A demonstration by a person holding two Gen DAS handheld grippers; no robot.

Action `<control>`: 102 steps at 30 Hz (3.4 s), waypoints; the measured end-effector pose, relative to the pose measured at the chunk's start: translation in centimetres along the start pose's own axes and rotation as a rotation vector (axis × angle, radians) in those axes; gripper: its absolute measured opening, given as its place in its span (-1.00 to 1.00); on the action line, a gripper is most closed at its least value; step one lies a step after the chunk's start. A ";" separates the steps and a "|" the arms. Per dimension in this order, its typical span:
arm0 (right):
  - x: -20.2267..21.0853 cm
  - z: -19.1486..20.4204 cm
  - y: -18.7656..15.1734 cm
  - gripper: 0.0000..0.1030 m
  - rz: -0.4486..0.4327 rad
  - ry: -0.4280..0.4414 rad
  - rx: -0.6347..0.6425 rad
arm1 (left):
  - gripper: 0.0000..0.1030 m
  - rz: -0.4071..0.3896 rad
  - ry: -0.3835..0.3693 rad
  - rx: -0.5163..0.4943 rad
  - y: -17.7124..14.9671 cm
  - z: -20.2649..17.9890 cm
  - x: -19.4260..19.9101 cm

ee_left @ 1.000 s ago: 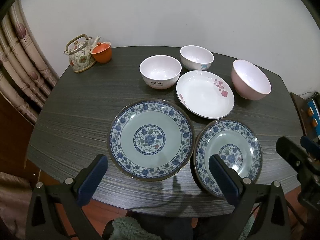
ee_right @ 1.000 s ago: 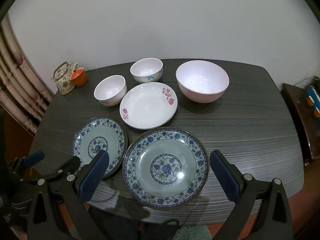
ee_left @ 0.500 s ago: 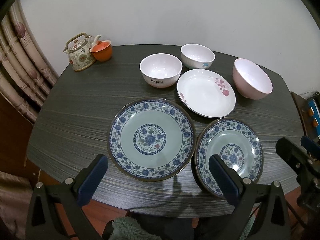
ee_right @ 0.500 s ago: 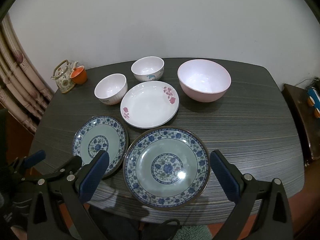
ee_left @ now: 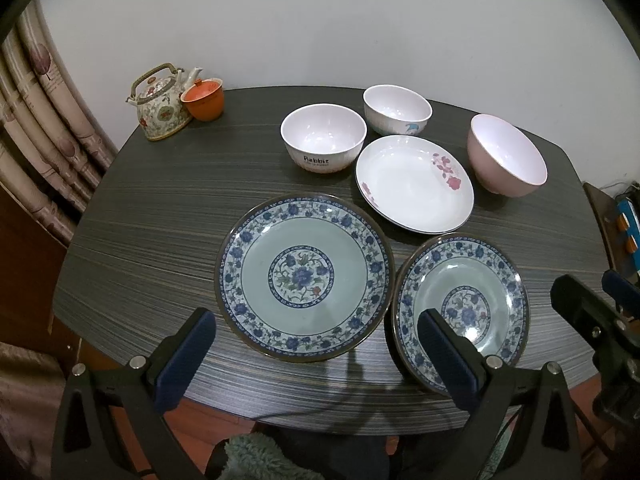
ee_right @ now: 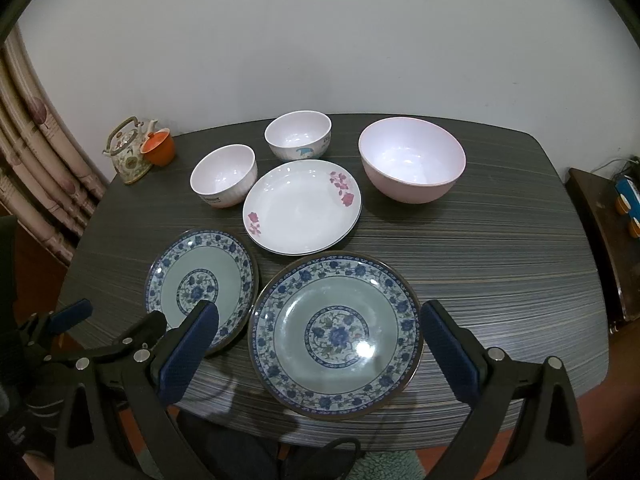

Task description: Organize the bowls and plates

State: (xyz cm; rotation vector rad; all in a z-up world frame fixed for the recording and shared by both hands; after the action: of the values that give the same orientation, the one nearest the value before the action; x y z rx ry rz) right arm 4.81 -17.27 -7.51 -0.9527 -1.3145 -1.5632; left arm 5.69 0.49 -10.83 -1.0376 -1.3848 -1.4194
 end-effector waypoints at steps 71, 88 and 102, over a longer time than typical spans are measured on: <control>-16.7 8.5 3.7 -0.41 0.426 0.464 0.068 | -0.01 0.270 -0.514 0.488 1.4 13.2 -11.5; -19.9 9.3 3.7 -0.48 0.467 0.459 0.082 | -0.34 0.311 -0.512 0.482 1.1 13.4 -14.0; -21.6 9.5 3.0 -0.73 0.476 0.425 0.131 | -0.71 0.300 -0.452 0.407 1.1 13.0 -15.2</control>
State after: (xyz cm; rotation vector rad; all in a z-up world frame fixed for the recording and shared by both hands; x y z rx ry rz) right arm 15.20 -5.22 -25.16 -0.7309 -0.8071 -1.2060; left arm 10.76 13.97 -24.70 -1.2691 -1.6626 -0.6666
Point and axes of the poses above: each gripper's, at about its wrist camera, not at the fingertips, and x roughly against the way its jaws point, z to its left, y to its top, the point moved 10 cm from there along -x, roughly the way its jaws point, and after that the axes turned 11 degrees about z, right-handed, at the moved point
